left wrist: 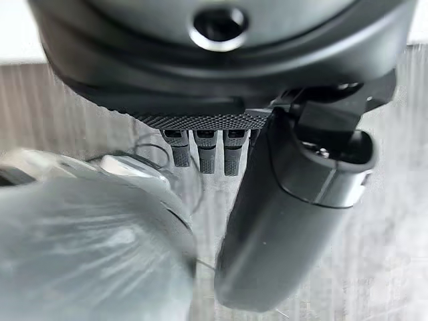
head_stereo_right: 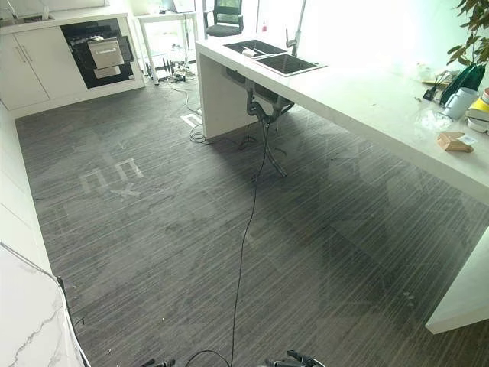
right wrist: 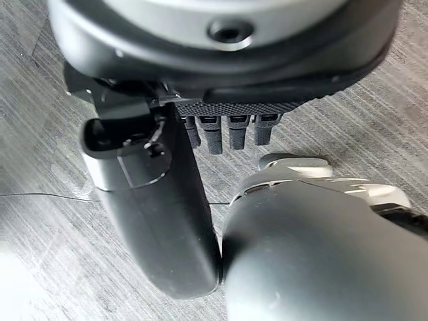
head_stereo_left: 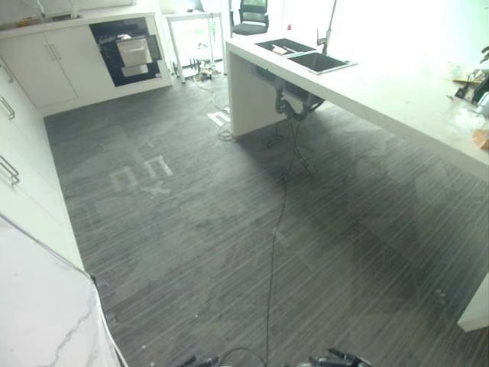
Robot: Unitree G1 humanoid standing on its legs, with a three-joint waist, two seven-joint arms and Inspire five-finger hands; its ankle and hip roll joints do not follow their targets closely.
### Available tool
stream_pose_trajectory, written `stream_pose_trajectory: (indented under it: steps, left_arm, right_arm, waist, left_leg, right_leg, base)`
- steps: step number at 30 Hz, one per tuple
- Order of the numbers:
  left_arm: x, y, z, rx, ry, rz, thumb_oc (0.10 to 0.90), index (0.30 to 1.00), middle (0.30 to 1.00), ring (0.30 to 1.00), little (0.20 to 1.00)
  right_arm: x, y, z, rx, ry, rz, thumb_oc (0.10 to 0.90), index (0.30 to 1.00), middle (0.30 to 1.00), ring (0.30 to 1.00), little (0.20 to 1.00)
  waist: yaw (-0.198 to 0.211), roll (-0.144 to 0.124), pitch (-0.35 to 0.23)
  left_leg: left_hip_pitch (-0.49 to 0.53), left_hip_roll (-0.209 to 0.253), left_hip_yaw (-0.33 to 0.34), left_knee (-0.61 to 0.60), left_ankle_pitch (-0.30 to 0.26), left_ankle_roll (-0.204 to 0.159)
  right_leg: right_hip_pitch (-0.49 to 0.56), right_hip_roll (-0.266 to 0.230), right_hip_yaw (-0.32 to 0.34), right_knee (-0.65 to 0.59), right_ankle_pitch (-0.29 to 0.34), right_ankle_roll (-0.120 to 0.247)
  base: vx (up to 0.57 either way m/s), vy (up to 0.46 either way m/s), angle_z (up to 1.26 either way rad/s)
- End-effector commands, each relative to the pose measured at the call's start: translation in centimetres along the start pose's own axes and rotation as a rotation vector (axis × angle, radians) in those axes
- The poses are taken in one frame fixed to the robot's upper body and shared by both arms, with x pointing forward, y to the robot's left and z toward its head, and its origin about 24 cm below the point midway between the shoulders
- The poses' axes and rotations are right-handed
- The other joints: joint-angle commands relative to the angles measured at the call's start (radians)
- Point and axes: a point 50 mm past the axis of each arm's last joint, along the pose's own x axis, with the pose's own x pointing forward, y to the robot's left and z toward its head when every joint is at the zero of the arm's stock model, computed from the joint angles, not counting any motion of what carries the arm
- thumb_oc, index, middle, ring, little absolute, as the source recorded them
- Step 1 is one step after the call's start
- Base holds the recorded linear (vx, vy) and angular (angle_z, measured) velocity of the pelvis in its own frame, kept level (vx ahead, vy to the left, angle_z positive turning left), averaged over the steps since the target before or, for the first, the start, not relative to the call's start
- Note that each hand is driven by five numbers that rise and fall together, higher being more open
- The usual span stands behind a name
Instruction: Place the dishes in the dishwasher.
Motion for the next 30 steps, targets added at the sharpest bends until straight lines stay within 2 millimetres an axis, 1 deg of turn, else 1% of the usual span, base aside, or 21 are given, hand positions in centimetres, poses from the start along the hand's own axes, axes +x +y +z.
stream_pose_trajectory:
  steps: [1, 2, 4, 7, 8, 11, 13, 14, 15, 16, 17, 19, 20, 21, 22, 23, 25, 26, 27, 29, 30]
  left_arm:
    - [0.1, -1.7, 3.0, -0.117, -0.188, -0.101, 0.800, 0.900, 0.900, 0.900, 0.900]
    - [-0.1, -2.5, 4.1, -0.185, -0.230, -0.143, 0.800, 0.900, 0.900, 0.900, 0.900]
    - [-0.4, -3.4, 5.3, -0.216, -0.295, -0.184, 0.800, 0.900, 0.900, 0.900, 0.900]
    - [-2.2, -5.0, 8.4, -0.125, -0.490, -0.261, 0.800, 0.900, 0.900, 0.900, 0.900]
    - [-2.3, -4.9, 8.4, -0.118, -0.502, -0.263, 0.800, 0.900, 0.900, 0.900, 0.900]
    - [-4.3, -4.6, 10.3, -0.060, -0.649, -0.268, 0.800, 0.900, 0.900, 0.900, 0.900]
    - [-5.0, -4.4, 10.9, -0.058, -0.705, -0.263, 0.800, 0.900, 0.900, 0.900, 0.900]
    - [-5.3, -4.5, 11.3, -0.055, -0.727, -0.274, 0.800, 0.900, 0.900, 0.900, 0.900]
    - [-5.8, -4.8, 11.9, -0.036, -0.765, -0.294, 0.800, 0.900, 0.900, 0.900, 0.900]
    - [-6.3, -5.0, 12.4, -0.016, -0.794, -0.312, 0.800, 0.900, 0.900, 0.900, 0.900]
    - [-7.0, -5.3, 13.2, 0.021, -0.845, -0.349, 0.800, 0.900, 0.900, 0.900, 0.900]
    - [-7.6, -5.7, 13.8, 0.046, -0.885, -0.367, 0.800, 0.900, 0.900, 0.900, 0.900]
    - [-8.0, -6.0, 14.2, 0.042, -0.900, -0.383, 0.800, 0.900, 0.900, 0.900, 0.900]
    - [-8.9, -6.3, 14.6, 0.031, -0.929, -0.407, 0.800, 0.900, 0.900, 0.900, 0.900]
    - [-9.5, -6.3, 14.7, 0.045, -0.951, -0.418, 0.800, 0.900, 0.900, 0.900, 0.900]
    - [-10.0, -6.2, 14.6, 0.054, -0.973, -0.425, 0.800, 0.900, 0.900, 0.900, 0.900]
    - [-10.7, -5.9, 14.7, 0.065, -1.006, -0.426, 0.800, 0.900, 0.900, 0.900, 0.900]
    - [-10.9, -5.8, 14.8, 0.067, -1.014, -0.428, 0.800, 0.900, 0.900, 0.900, 0.900]
    - [-11.4, -5.9, 15.2, 0.083, -1.021, -0.433, 0.800, 0.900, 0.900, 0.900, 0.900]
    - [-11.9, -6.2, 15.8, 0.110, -1.041, -0.453, 0.800, 0.900, 0.900, 0.900, 0.900]
    - [-12.3, -6.3, 16.3, 0.129, -1.058, -0.470, 0.800, 0.900, 0.900, 0.900, 0.900]
  right_arm:
    - [-0.3, -0.5, 2.9, 0.027, -0.167, 0.019, 0.800, 0.900, 0.900, 0.900, 0.900]
    - [-0.5, -0.2, 4.5, 0.038, -0.242, 0.038, 0.800, 0.900, 0.900, 0.900, 0.900]
    - [-0.9, 0.4, 6.4, 0.021, -0.335, 0.055, 0.800, 0.900, 0.900, 0.900, 0.900]
    - [-3.0, 2.0, 10.3, 0.012, -0.552, 0.109, 0.800, 0.900, 0.900, 0.900, 0.900]
    - [-3.1, 2.0, 10.3, 0.011, -0.563, 0.112, 0.800, 0.900, 0.900, 0.900, 0.900]
    - [-5.5, 2.5, 11.9, -0.016, -0.711, 0.167, 0.800, 0.900, 0.900, 0.900, 0.900]
    - [-6.6, 2.6, 13.0, -0.038, -0.784, 0.195, 0.800, 0.900, 0.900, 0.900, 0.900]
    - [-7.3, 2.7, 13.7, -0.049, -0.817, 0.209, 0.800, 0.900, 0.900, 0.900, 0.900]
    - [-8.1, 2.7, 14.5, -0.063, -0.864, 0.222, 0.800, 0.900, 0.900, 0.900, 0.900]
    - [-8.7, 2.6, 14.9, -0.076, -0.899, 0.226, 0.800, 0.900, 0.900, 0.900, 0.900]
    - [-9.4, 2.5, 15.5, -0.097, -0.954, 0.234, 0.800, 0.900, 0.900, 0.900, 0.900]
    - [-9.7, 2.7, 15.9, -0.118, -0.986, 0.230, 0.800, 0.900, 0.900, 0.900, 0.900]
    - [-10.1, 2.9, 16.3, -0.122, -1.002, 0.234, 0.800, 0.900, 0.900, 0.900, 0.900]
    - [-10.9, 3.2, 16.7, -0.128, -1.031, 0.255, 0.800, 0.900, 0.900, 0.900, 0.900]
    - [-11.6, 3.1, 16.6, -0.141, -1.049, 0.266, 0.800, 0.900, 0.900, 0.900, 0.900]
    - [-12.0, 2.9, 16.5, -0.156, -1.062, 0.273, 0.800, 0.900, 0.900, 0.900, 0.900]
    - [-12.6, 2.8, 16.5, -0.180, -1.081, 0.294, 0.800, 0.900, 0.900, 0.900, 0.900]
    - [-12.7, 2.7, 16.4, -0.183, -1.087, 0.295, 0.800, 0.900, 0.900, 0.900, 0.900]
    - [-13.0, 3.0, 16.4, -0.163, -1.096, 0.308, 0.800, 0.900, 0.900, 0.900, 0.900]
    - [-13.4, 3.4, 16.5, -0.151, -1.112, 0.316, 0.800, 0.900, 0.900, 0.900, 0.900]
    - [-13.6, 3.7, 16.6, -0.152, -1.126, 0.309, 0.800, 0.900, 0.900, 0.900, 0.900]
  waist:
    - [0.004, 0.021, 0.001]
    - [0.004, 0.019, 0.005]
    - [0.002, 0.018, 0.009]
    - [-0.007, 0.017, 0.019]
    - [-0.007, 0.017, 0.018]
    - [-0.012, 0.018, 0.026]
    - [-0.010, 0.011, 0.040]
    - [-0.002, -0.007, 0.057]
    - [0.015, -0.043, 0.085]
    - [0.023, -0.059, 0.109]
    - [0.035, -0.059, 0.139]
    - [0.036, -0.047, 0.152]
    - [0.036, -0.036, 0.161]
    - [0.037, 0.017, 0.159]
    - [0.041, 0.043, 0.152]
    - [0.046, 0.049, 0.150]
    - [0.052, 0.049, 0.146]
    - [0.053, 0.048, 0.128]
    - [0.063, 0.036, 0.101]
    - [0.075, 0.026, 0.071]
    - [0.074, 0.013, 0.061]
  left_leg:
    - [0.010, 0.082, 0.051, 0.004, -0.041, -0.091]
    - [0.010, 0.082, 0.051, 0.004, -0.041, -0.091]
    - [0.010, 0.084, 0.052, 0.004, -0.040, -0.091]
    - [0.011, 0.088, 0.054, 0.004, -0.038, -0.092]
    - [0.012, 0.088, 0.054, 0.004, -0.038, -0.092]
    - [0.032, 0.085, 0.049, 0.004, -0.037, -0.093]
    - [0.064, 0.080, 0.067, 0.004, -0.003, -0.102]
    - [0.075, 0.068, 0.082, 0.004, 0.059, -0.110]
    - [0.051, 0.061, 0.097, 0.038, 0.183, -0.130]
    - [-0.026, 0.073, 0.095, 0.187, 0.224, -0.143]
    - [-0.134, 0.104, 0.090, 0.293, 0.267, -0.153]
    - [-0.132, 0.142, 0.136, 0.186, 0.272, -0.152]
    - [-0.100, 0.162, 0.186, 0.030, 0.285, -0.154]
    - [-0.192, 0.255, 0.190, 0.004, 0.238, -0.169]
    - [-0.253, 0.286, 0.139, 0.004, 0.263, -0.194]
    - [-0.275, 0.287, 0.100, 0.004, 0.281, -0.202]
    - [-0.276, 0.285, 0.088, 0.004, 0.247, -0.197]
    - [-0.270, 0.291, 0.117, 0.004, 0.215, -0.189]
    - [-0.239, 0.252, 0.124, 0.004, 0.185, -0.162]
    - [-0.229, 0.225, 0.119, 0.004, 0.160, -0.135]
    - [-0.213, 0.195, 0.113, 0.004, 0.145, -0.115]
  right_leg:
    - [0.046, -0.043, -0.029, -0.021, -0.022, 0.102]
    - [0.046, -0.043, -0.031, -0.021, -0.022, 0.101]
    - [0.046, -0.044, -0.035, -0.021, -0.022, 0.099]
    - [0.043, -0.040, -0.038, -0.021, -0.019, 0.096]
    - [0.044, -0.040, -0.038, -0.021, -0.019, 0.096]
    - [0.047, -0.025, -0.026, -0.021, -0.023, 0.086]
    - [0.054, -0.021, -0.019, -0.021, -0.025, 0.071]
    - [0.062, -0.029, -0.008, -0.021, -0.026, 0.060]
    - [0.072, -0.048, 0.004, -0.021, -0.026, 0.042]
    - [0.076, -0.055, 0.003, -0.021, -0.019, 0.026]
    - [0.083, -0.049, -0.002, -0.021, -0.017, 0.012]
    - [0.100, -0.032, -0.006, -0.021, -0.027, 0.018]
    - [0.123, -0.027, -0.010, -0.021, -0.041, 0.032]
    - [0.138, 0.014, -0.012, -0.021, -0.064, 0.051]
    - [0.156, 0.038, -0.004, -0.021, -0.081, 0.057]
    - [0.173, 0.049, 0.010, -0.021, -0.093, 0.057]
    - [0.193, 0.048, 0.019, -0.021, -0.115, 0.057]
    - [0.221, 0.032, 0.017, -0.021, -0.134, 0.068]
    - [0.272, -0.002, 0.028, -0.021, -0.151, 0.100]
    - [0.294, -0.033, 0.025, -0.021, -0.145, 0.126]
    - [0.308, -0.066, 0.006, -0.021, -0.095, 0.154]
  base:
    - [0.02, -0.054, 0.02]
    - [0.02, -0.056, 0.01]
    - [0.01, -0.063, 0.02]
    - [0.02, -0.085, 0.03]
    - [0.05, -0.083, 0.05]
    - [0.08, -0.080, 0.00]
    - [0.13, -0.096, -0.08]
    - [0.14, -0.183, -0.15]
    - [0.11, -0.234, -0.17]
    - [0.12, -0.250, -0.13]
    - [0.13, -0.147, -0.03]
    - [0.23, 0.011, 0.28]
    - [0.44, 0.266, 0.09]
    - [0.57, 0.352, -0.12]
    - [0.56, 0.350, 0.06]
    - [0.45, 0.219, -0.03]
    - [0.40, 0.208, -0.28]
    - [0.63, 0.316, -0.57]
    - [0.71, 0.349, -0.62]
    - [0.47, 0.240, -0.39]
    - [0.32, 0.187, -0.26]
